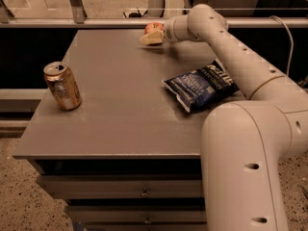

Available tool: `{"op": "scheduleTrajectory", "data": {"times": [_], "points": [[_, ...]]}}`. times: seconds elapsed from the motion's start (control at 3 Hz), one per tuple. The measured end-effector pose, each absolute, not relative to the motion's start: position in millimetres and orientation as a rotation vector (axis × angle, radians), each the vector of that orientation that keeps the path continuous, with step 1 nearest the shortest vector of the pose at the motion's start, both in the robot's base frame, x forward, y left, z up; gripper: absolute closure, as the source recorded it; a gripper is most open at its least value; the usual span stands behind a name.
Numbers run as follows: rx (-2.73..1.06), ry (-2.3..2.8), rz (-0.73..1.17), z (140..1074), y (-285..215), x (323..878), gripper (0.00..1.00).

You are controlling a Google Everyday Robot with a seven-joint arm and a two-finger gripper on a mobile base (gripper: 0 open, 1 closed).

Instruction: Move apple near blue chip bag

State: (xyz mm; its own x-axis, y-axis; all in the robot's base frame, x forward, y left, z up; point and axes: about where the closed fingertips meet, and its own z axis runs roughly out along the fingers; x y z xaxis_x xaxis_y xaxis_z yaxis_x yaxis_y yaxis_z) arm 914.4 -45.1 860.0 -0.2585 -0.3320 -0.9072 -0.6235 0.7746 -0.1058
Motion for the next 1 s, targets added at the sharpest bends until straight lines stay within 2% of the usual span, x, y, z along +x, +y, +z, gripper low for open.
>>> {"op": "scheduleTrajectory", "data": {"times": [0.33, 0.67, 1.0], "points": [[-0.72, 1.858, 0.337, 861.6, -42.9, 918.1, 0.39], [-0.73, 1.83, 0.372, 874.3, -40.0, 907.4, 0.78], [-0.766, 1.797, 0.42, 892.1, -40.2, 882.4, 1.0]]}}
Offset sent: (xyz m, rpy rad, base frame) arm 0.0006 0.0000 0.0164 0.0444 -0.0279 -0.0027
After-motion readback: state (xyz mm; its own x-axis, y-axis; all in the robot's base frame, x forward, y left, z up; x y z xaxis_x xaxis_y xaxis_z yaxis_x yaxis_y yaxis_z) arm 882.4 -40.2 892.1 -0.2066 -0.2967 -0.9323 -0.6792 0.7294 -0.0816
